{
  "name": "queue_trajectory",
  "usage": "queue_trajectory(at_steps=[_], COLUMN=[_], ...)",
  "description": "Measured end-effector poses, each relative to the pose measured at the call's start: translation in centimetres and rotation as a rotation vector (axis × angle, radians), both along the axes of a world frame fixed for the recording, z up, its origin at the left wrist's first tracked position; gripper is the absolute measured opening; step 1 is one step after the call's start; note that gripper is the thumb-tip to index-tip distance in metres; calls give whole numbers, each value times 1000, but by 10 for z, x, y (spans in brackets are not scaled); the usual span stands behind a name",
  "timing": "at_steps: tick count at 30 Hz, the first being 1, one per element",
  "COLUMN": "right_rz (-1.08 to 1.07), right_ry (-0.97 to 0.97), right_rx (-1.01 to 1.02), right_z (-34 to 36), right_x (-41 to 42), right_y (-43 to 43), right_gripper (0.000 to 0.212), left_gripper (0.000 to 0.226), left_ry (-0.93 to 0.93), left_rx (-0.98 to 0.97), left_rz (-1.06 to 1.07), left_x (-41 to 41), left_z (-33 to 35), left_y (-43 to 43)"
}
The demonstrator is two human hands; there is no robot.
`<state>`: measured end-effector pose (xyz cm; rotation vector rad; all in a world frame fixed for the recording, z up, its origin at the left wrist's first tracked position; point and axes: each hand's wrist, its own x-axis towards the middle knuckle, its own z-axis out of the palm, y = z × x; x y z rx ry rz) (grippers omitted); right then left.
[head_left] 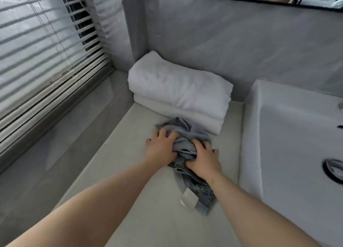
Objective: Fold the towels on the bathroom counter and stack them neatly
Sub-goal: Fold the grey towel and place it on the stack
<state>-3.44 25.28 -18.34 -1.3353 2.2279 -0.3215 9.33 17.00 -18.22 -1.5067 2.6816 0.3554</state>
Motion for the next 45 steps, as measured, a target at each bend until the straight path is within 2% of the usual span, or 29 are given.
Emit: queue_trajectory(at_steps=[9,16,21,25,29,34,40,45], right_rz=[77,301,407,393,327,220,228,196], right_ry=[-77,-64,-55,-93,-164,-262,-345,-454], right_rx=[-28,-25,-25,-54,-169,-358,-396,-476], right_z=[1,-3,-4,1,13,27,47,78], right_x=[3,-8,-15,-30,-55,-80,-116,-155], right_y=[49,127,181,218,253,315,382,421], right_gripper=[53,51,54,54,52,42,39,40], left_gripper=[48,47,46,42,46,44,41,29], left_ry=[11,54,95,223,388,596,765,895], left_rx=[-52,-71,40,128,187,174,178,187], left_rz=[103,320,428,488,524,555,536,491], left_x=[10,8,8,-2,-24,-58,-91,-128], left_z=[-5,-7,3,15,29,45,66,92], left_y=[64,175,235,271,308,364,433,470])
